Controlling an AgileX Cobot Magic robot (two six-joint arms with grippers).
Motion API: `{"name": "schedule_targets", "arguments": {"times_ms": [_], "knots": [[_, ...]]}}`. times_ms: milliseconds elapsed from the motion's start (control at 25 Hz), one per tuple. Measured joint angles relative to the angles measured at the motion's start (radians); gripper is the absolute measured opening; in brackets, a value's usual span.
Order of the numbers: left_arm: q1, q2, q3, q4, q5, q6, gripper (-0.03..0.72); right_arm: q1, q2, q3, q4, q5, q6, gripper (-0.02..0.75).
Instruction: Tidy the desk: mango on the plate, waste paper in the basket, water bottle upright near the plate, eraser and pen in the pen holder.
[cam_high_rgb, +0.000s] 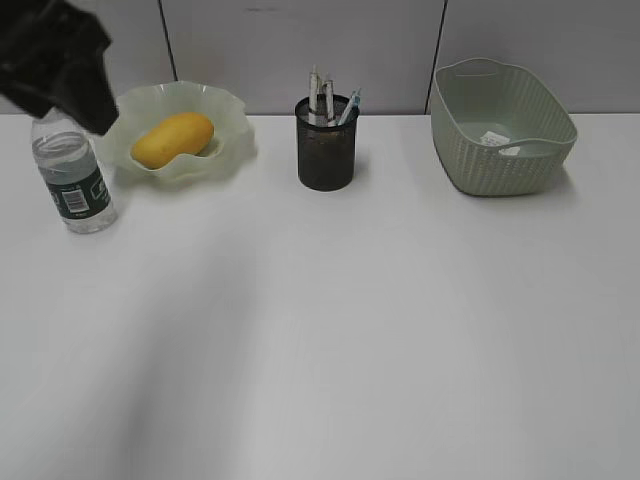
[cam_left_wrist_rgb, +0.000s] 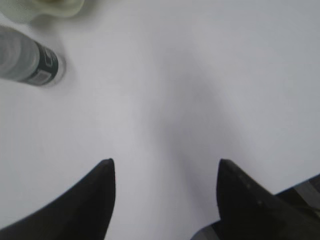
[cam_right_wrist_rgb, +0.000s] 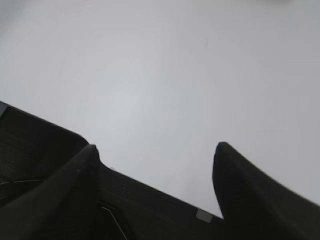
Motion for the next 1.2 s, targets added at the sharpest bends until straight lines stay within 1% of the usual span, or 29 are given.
{"name": "schedule_targets", "arguments": {"times_ms": [240,360,520,760,880,1040,1200], "knots": [[0.000,-0.311,0.293,0.001,0.001,0.000,0.510,0.000,0.000,0.000,0.001,0.000,-0.004,0.550],[0.000,-0.508,0.411,0.001,0.004,0.000,0.510,0.000,0.000,0.000,0.005,0.000,-0.013,0.550],[0.000,-0.783,0.540,-0.005,0.006,0.000,0.510,0.000,0.000,0.000,0.010,0.000,-0.018,0.550],[0.000,-1.107,0.690,0.006,0.008,0.000,0.510,0.000,0.000,0.006,0.021,0.000,-0.019,0.550],[0.000,-1.213,0.745,0.009,0.009,0.000,0.510,0.000,0.000,0.025,0.022,0.008,-0.019,0.550],[0.000,-1.273,0.807,0.009,0.009,0.000,0.506,0.000,0.000,0.033,0.035,0.021,-0.035,0.550],[-0.001,-1.274,0.820,0.006,0.001,0.000,0.500,0.000,0.000,0.033,0.047,0.022,-0.042,0.550]]}}
